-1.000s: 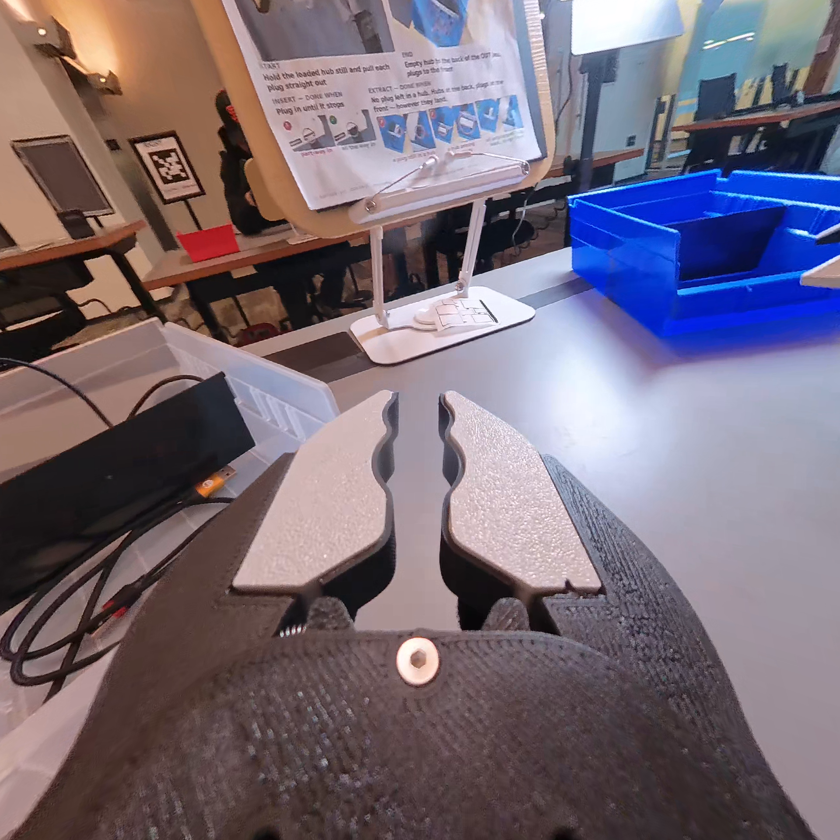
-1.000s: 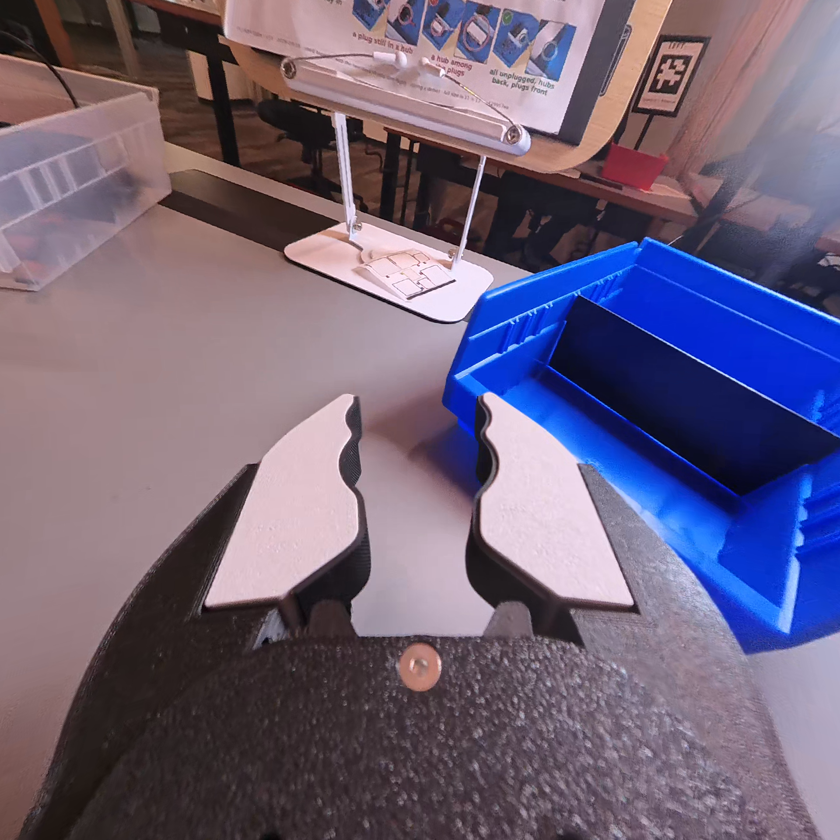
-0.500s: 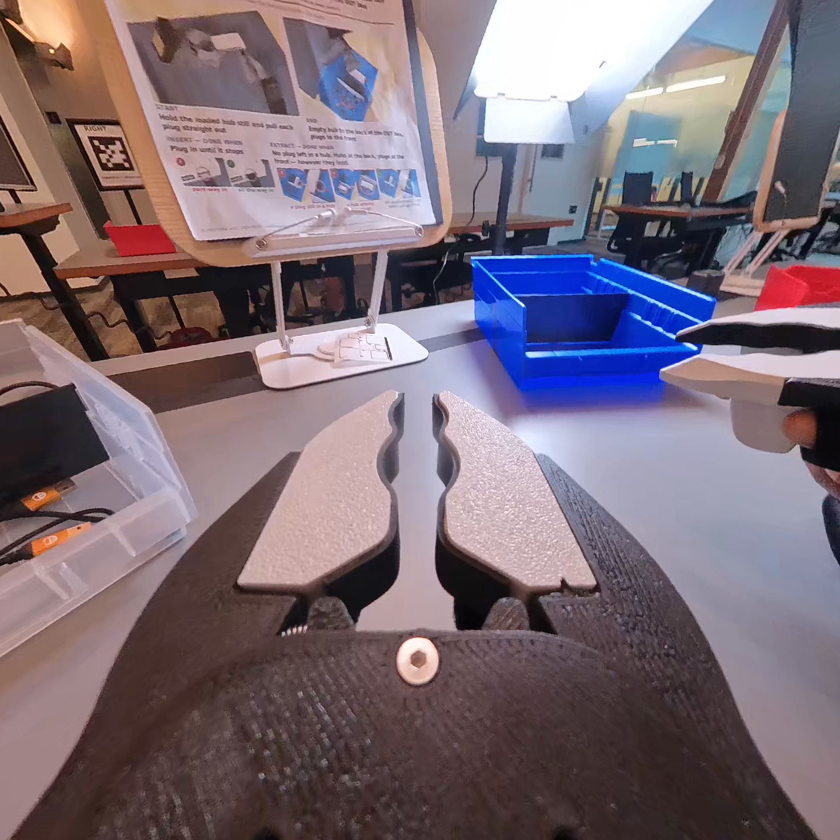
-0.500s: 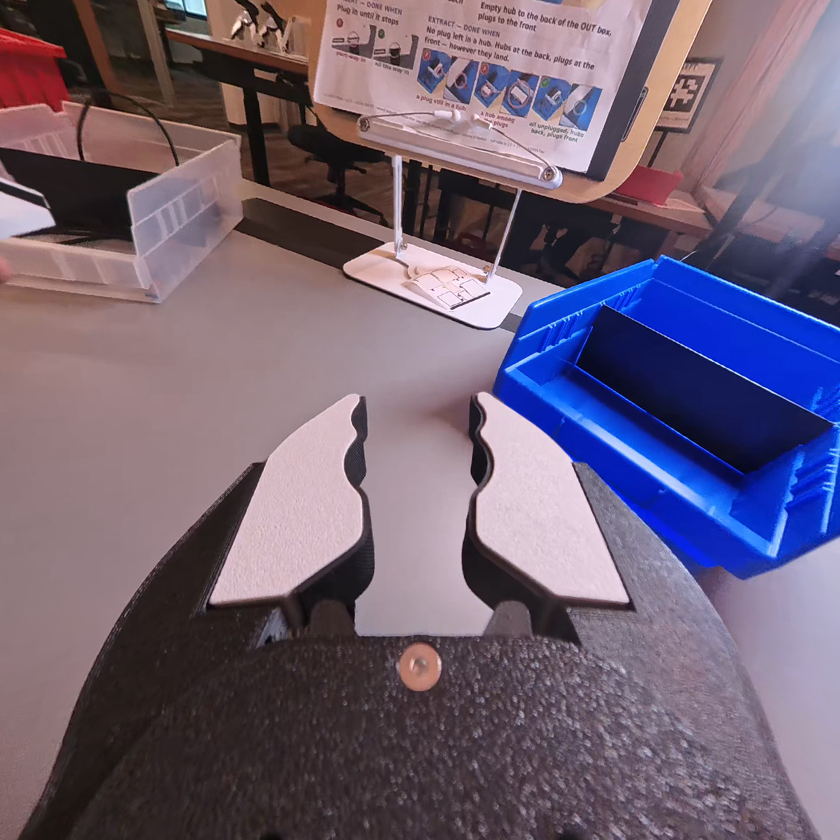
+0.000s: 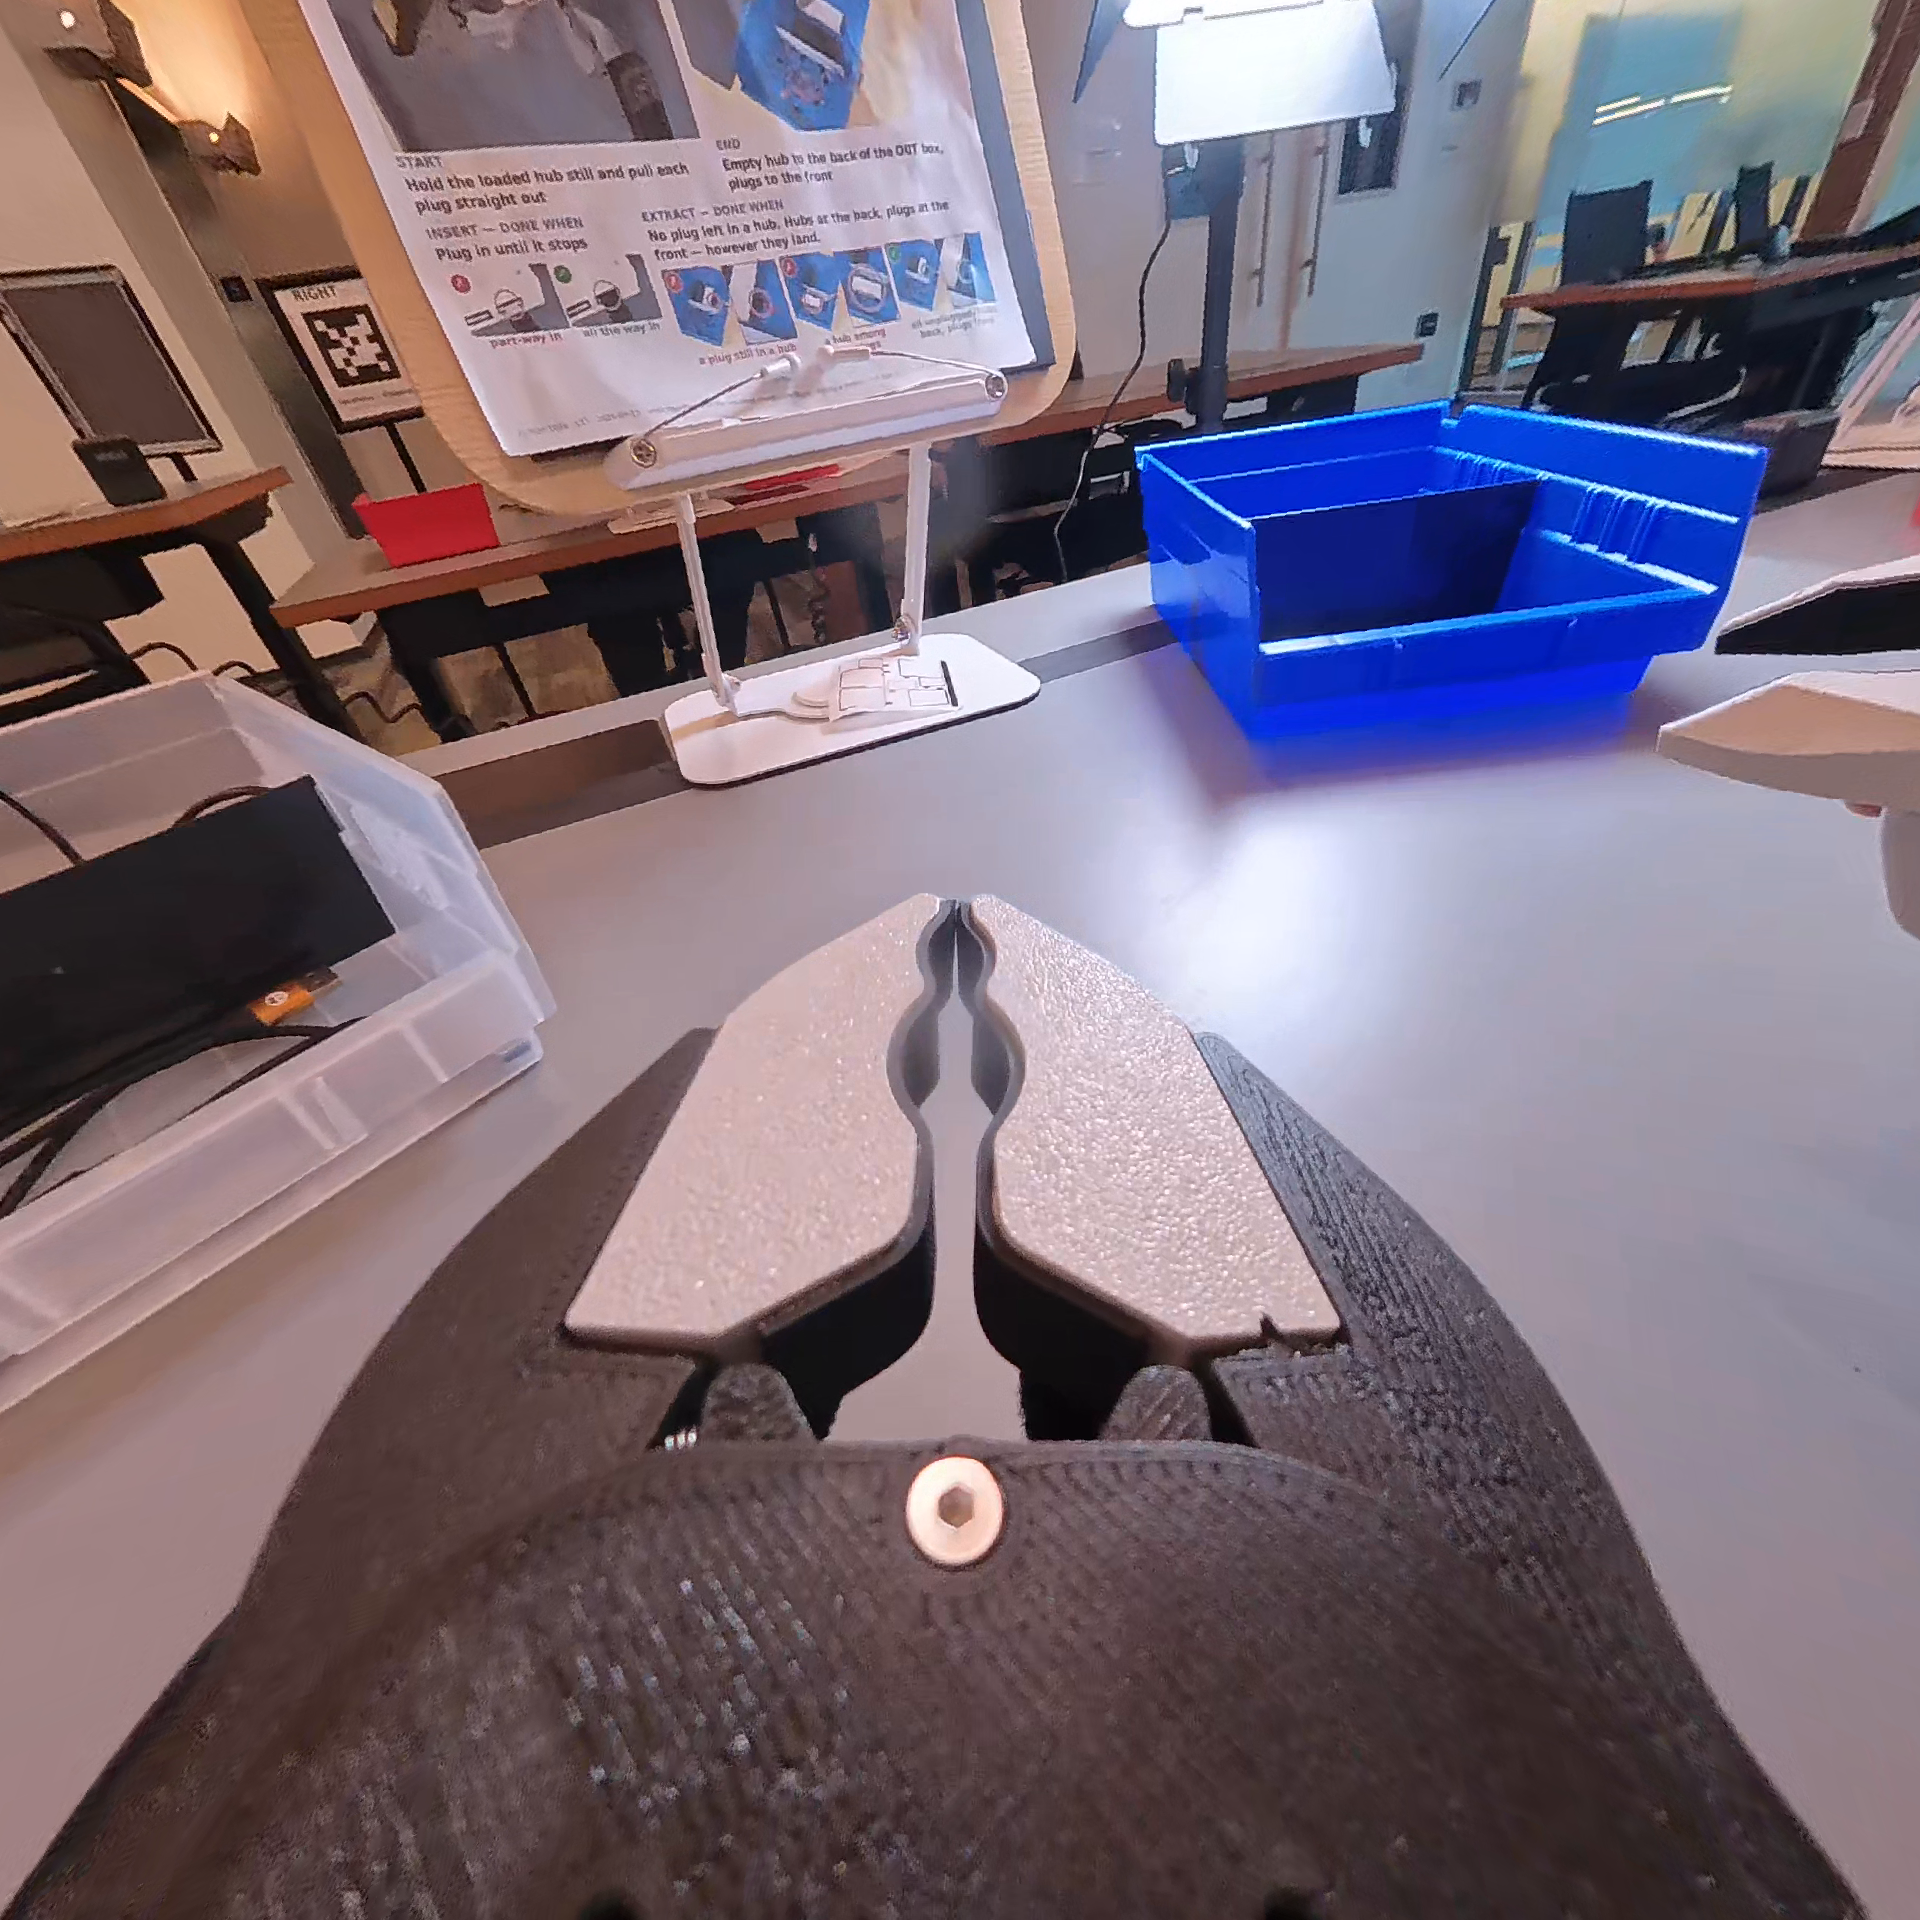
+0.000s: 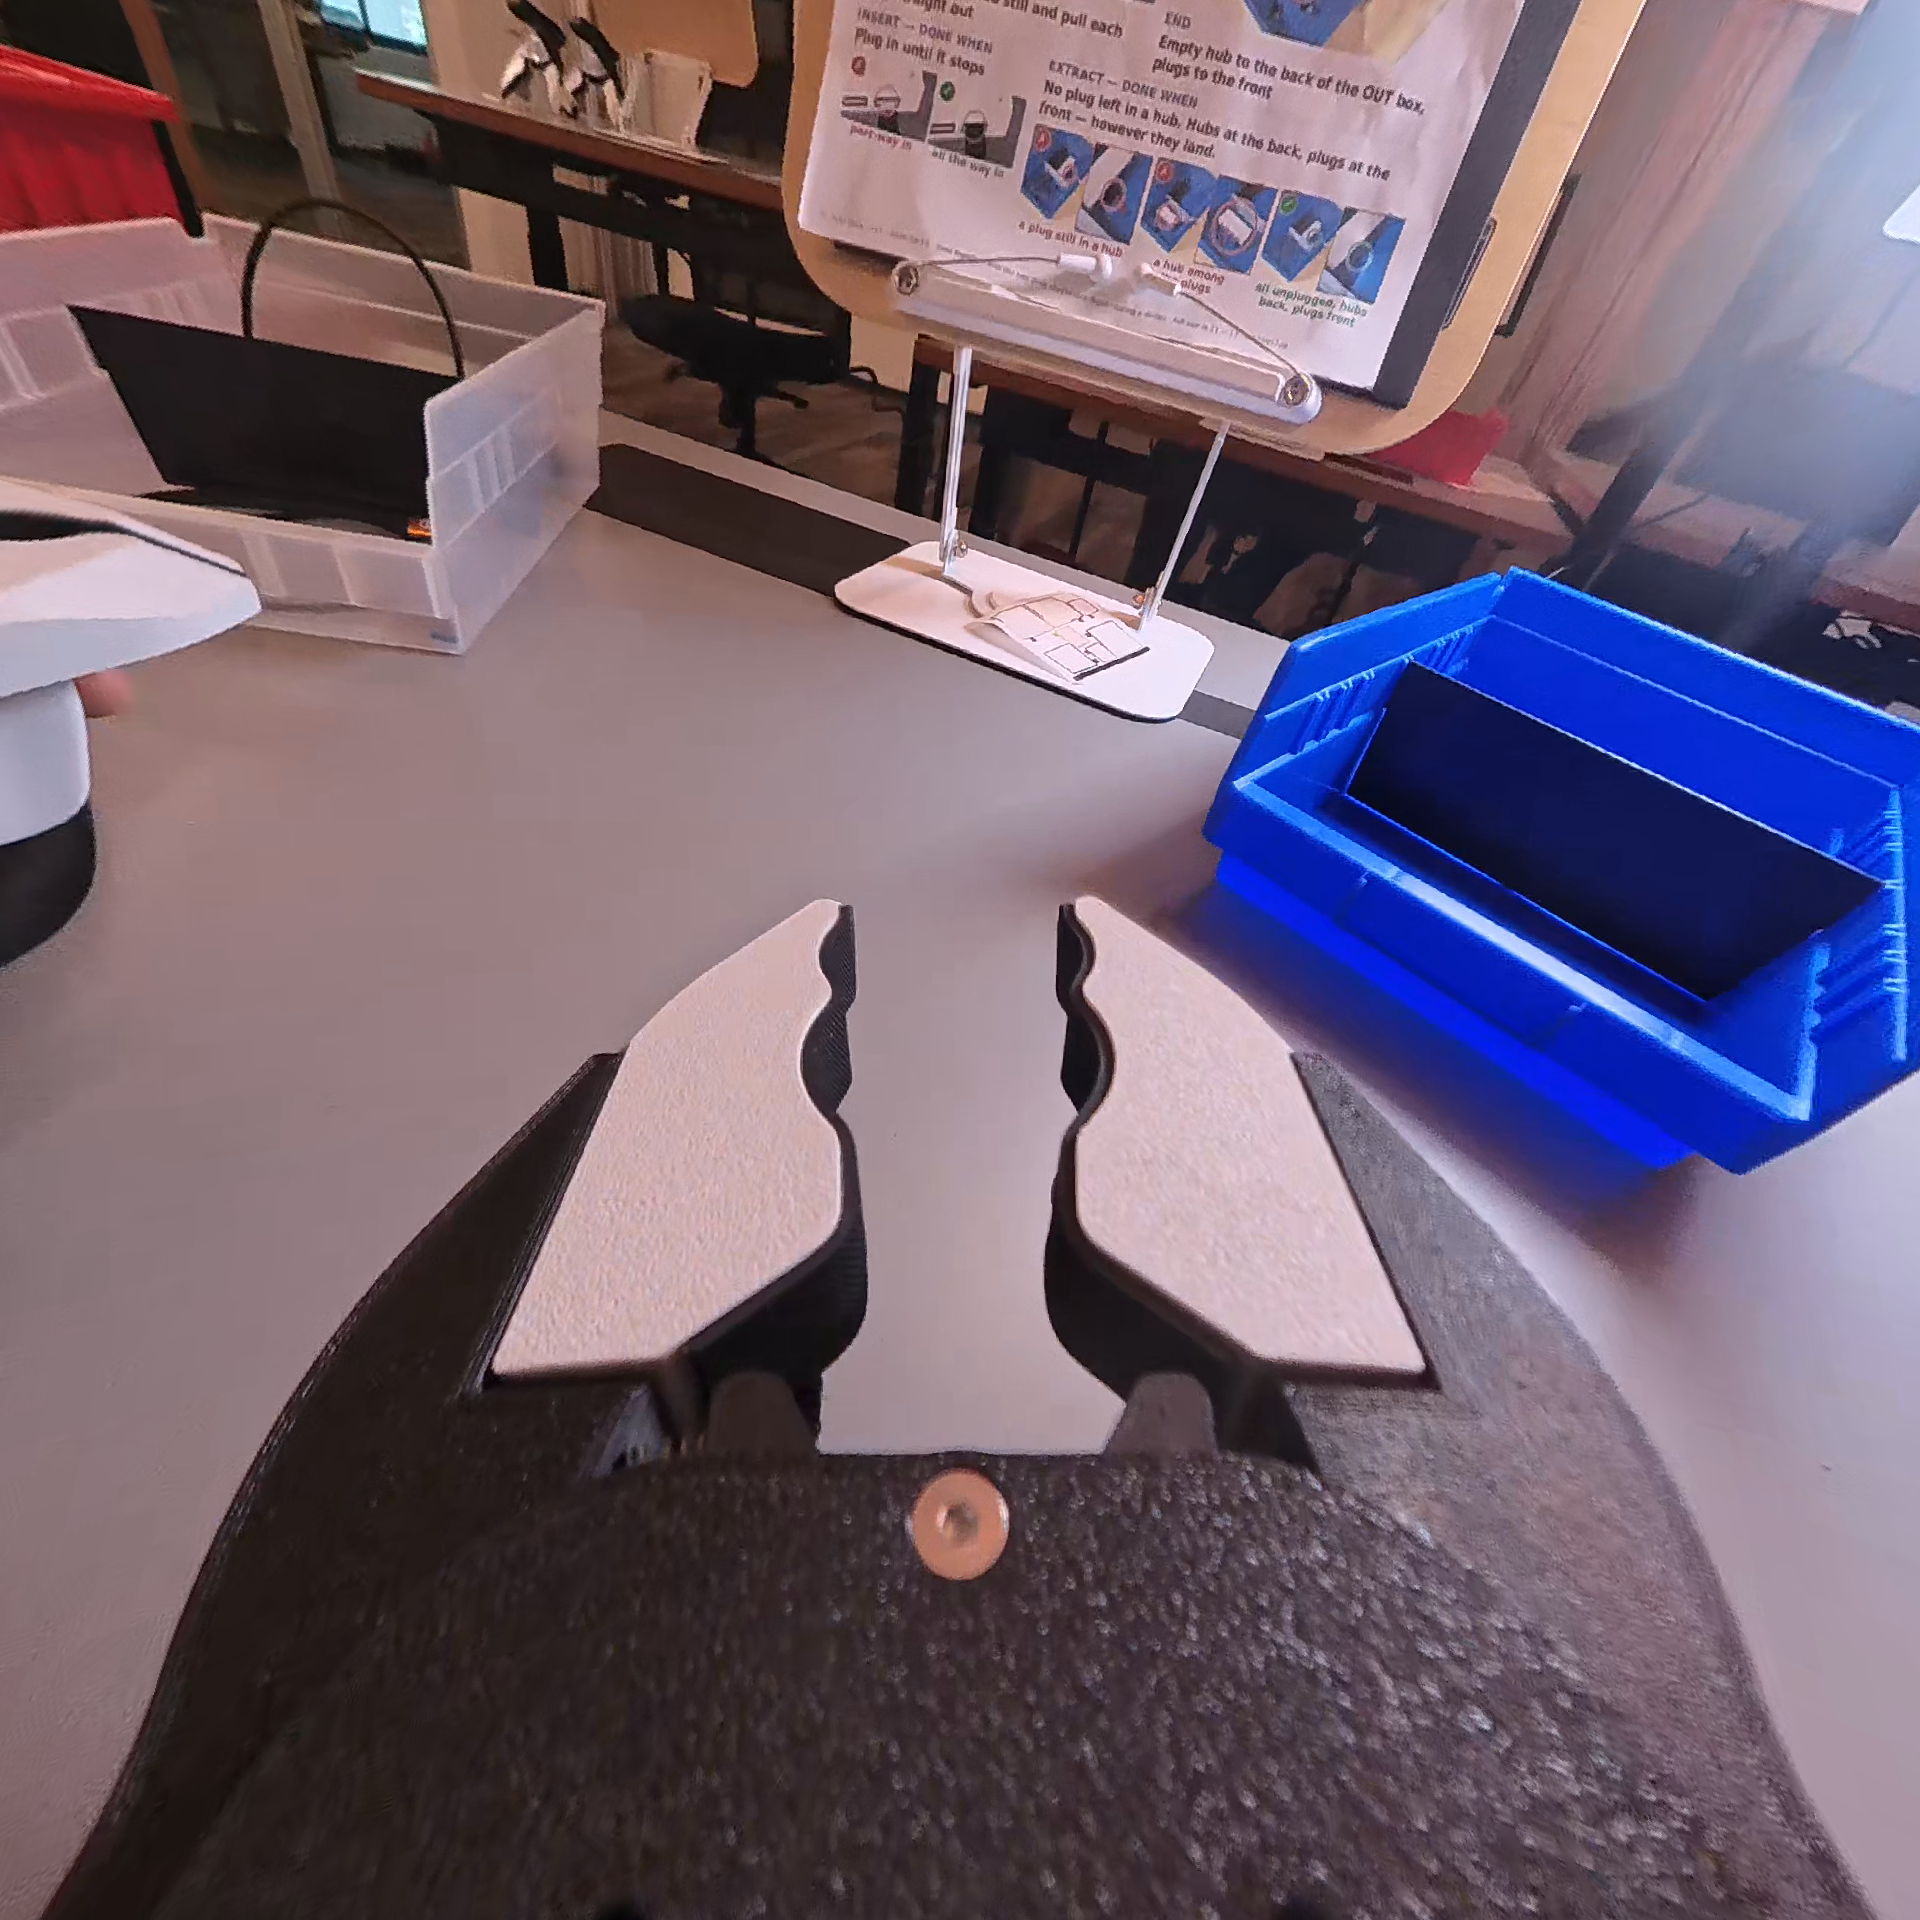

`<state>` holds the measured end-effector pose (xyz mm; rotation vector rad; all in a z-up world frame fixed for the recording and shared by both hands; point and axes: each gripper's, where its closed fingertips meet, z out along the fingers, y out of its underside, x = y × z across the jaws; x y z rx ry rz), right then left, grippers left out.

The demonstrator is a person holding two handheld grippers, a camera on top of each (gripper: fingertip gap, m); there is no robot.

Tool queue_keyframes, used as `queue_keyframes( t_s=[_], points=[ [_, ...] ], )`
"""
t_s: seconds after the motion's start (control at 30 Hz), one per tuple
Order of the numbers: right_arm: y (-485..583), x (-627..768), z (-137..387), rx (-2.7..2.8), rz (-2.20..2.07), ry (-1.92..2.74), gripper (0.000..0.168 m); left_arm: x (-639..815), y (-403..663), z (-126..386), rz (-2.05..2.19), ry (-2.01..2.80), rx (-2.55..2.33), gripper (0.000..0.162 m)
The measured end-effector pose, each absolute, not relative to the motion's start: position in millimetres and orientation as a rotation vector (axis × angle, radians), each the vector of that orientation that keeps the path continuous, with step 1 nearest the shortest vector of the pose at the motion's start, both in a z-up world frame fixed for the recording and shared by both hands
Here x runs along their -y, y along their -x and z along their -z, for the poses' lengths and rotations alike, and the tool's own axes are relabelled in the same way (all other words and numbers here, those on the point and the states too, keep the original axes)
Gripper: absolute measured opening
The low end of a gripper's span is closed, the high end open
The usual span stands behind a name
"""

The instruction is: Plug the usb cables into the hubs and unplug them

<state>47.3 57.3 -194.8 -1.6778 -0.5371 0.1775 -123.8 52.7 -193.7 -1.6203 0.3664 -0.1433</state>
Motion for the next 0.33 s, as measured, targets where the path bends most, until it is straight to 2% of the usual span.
queue_keyframes(
  t_s=[0.33],
  points=[
    [-42.6, -59.4, 199.8, 0.547, -0.240, 1.654, 0.037, -57.6, 127.0, 202.1, 0.133, 1.667, -0.375, 0.026]
  ],
)
